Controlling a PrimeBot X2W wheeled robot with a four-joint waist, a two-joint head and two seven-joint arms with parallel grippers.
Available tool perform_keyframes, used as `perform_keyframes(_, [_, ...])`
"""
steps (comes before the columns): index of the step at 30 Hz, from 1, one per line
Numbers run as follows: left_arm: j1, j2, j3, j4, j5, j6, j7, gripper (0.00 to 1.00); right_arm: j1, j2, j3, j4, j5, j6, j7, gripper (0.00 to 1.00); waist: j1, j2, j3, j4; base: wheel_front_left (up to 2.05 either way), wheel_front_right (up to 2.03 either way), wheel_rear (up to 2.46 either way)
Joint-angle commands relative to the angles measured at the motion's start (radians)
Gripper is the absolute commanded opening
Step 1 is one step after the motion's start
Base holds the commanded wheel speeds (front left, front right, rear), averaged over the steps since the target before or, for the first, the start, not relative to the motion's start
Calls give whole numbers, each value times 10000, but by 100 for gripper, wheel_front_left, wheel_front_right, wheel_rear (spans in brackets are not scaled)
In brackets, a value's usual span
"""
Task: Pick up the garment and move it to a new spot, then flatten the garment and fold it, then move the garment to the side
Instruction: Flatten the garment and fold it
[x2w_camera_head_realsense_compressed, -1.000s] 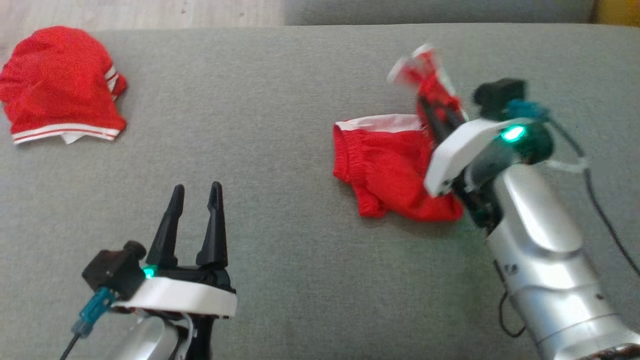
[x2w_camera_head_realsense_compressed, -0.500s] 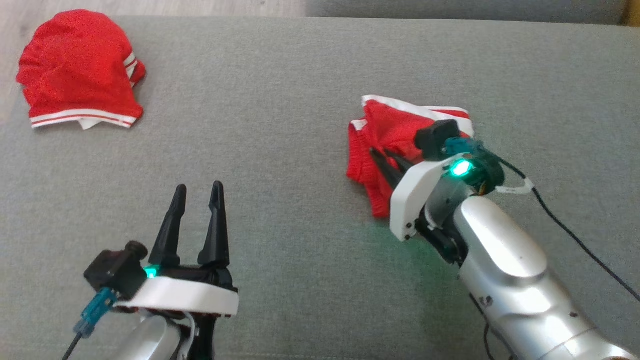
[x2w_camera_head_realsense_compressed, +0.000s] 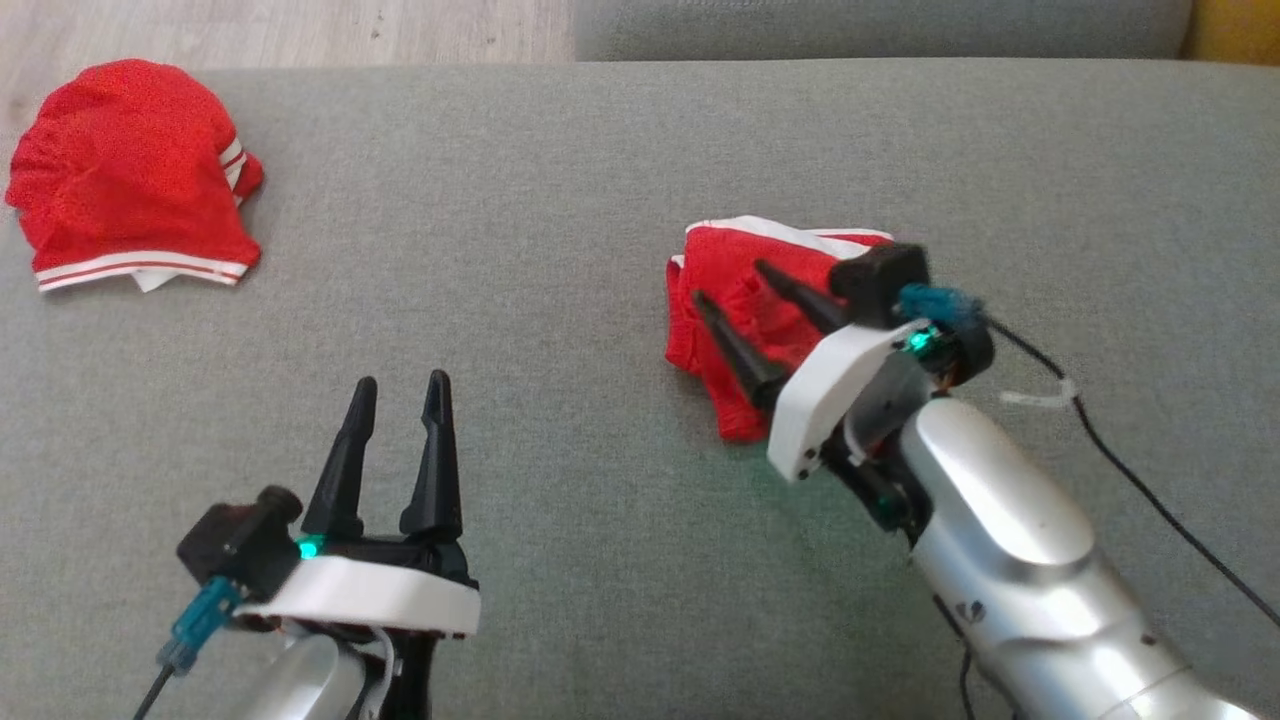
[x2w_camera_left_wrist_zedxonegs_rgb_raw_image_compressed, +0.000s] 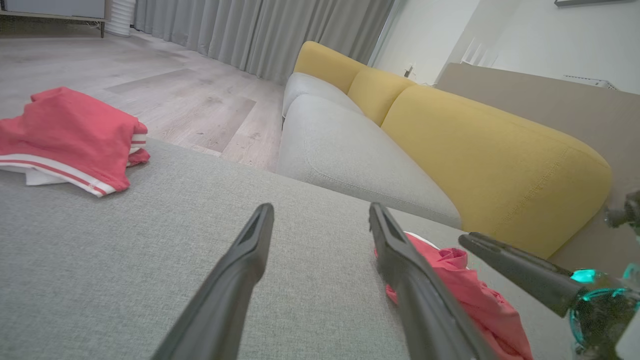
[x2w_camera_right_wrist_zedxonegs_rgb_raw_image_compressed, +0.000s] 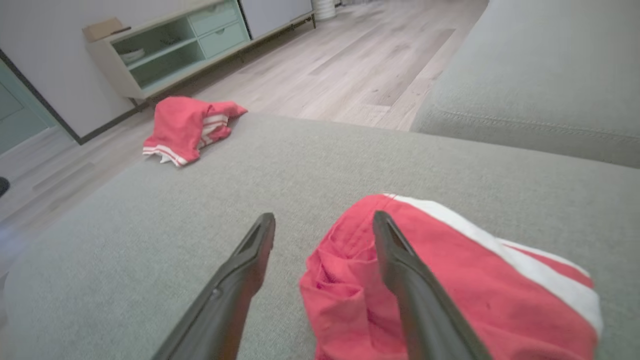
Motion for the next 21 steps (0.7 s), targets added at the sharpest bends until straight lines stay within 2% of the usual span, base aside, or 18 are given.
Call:
perform_keyframes(1, [-220, 70, 281, -247, 17, -25, -68, 100, -149, 213, -226, -447, -129, 75, -248, 100, 0, -1, -35, 4, 0, 0, 0])
perform_keyframes(8, [-140, 8, 183, -229, 95, 17, -85, 100, -137, -328, -1343, -446, -637, 75, -478, 100, 0, -1, -99, 121, 0, 0, 0])
perform_keyframes(11, [-108, 5, 154, -265, 104, 21, -88, 100, -28, -878, -1966, -249, -1056, 75, -539, 100, 0, -1, -76, 240, 0, 0, 0])
perform_keyframes(17, [-151, -8, 83, -306, 113, 0, -61, 100, 161, -1719, -1996, 461, -1324, 75, -341, 99, 0, -1, 69, 451, 0, 0, 0])
perform_keyframes(18, [-163, -8, 73, -307, 117, -2, -54, 100, 194, -1814, -1905, 602, -1296, 75, -311, 56, 0, -1, 97, 477, 0, 0, 0])
perform_keyframes(20, [-198, -10, 52, -310, 124, -9, -38, 100, 238, -2027, -1573, 866, -1297, 75, -238, 0, 0, -1, 160, 533, 0, 0, 0])
perform_keyframes(21, [-215, -11, 46, -307, 126, -11, -34, 100, 271, -2090, -1388, 981, -1227, 75, -209, 0, 0, -1, 177, 554, 0, 0, 0])
